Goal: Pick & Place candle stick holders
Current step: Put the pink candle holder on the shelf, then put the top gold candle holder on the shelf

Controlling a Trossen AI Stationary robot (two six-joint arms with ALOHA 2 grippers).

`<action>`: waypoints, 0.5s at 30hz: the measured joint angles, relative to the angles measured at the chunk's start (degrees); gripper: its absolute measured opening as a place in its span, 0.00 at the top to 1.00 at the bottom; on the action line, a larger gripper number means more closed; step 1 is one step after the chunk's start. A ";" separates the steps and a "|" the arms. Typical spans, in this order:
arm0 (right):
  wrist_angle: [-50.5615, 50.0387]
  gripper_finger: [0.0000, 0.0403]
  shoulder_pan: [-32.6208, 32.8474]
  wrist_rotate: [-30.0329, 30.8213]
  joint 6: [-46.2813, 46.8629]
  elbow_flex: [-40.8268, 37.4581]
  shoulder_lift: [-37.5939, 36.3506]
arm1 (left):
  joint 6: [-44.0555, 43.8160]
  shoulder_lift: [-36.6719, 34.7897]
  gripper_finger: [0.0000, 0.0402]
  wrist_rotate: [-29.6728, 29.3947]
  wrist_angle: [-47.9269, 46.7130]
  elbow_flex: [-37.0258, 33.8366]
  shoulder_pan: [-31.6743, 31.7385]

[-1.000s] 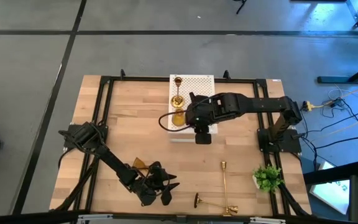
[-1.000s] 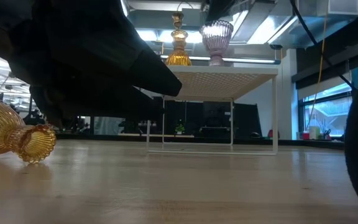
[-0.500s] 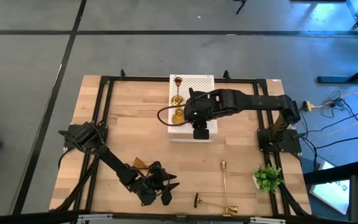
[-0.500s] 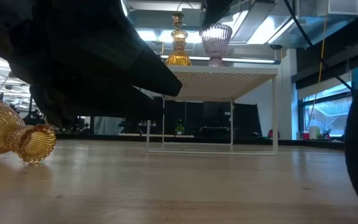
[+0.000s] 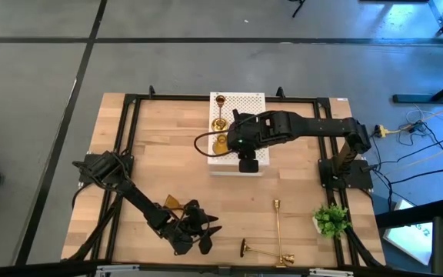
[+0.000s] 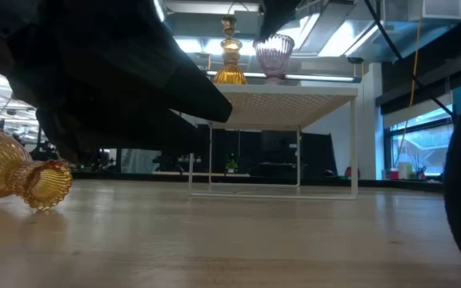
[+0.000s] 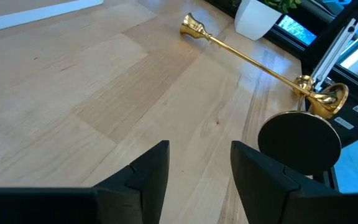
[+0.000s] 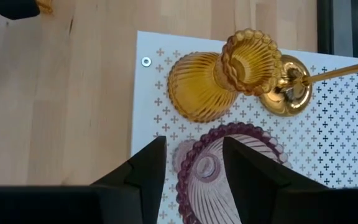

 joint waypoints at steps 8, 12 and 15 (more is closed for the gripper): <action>-0.78 0.60 0.02 1.10 -0.11 -0.02 0.00 | 0.02 0.00 0.59 0.00 -0.02 0.00 0.00; -0.81 0.60 0.38 0.94 -0.13 -0.02 0.00 | 0.02 0.00 0.59 0.00 -0.04 0.00 0.00; -0.96 0.60 0.79 0.90 -0.13 -0.02 0.00 | 0.02 0.00 0.59 0.00 -0.18 0.02 0.00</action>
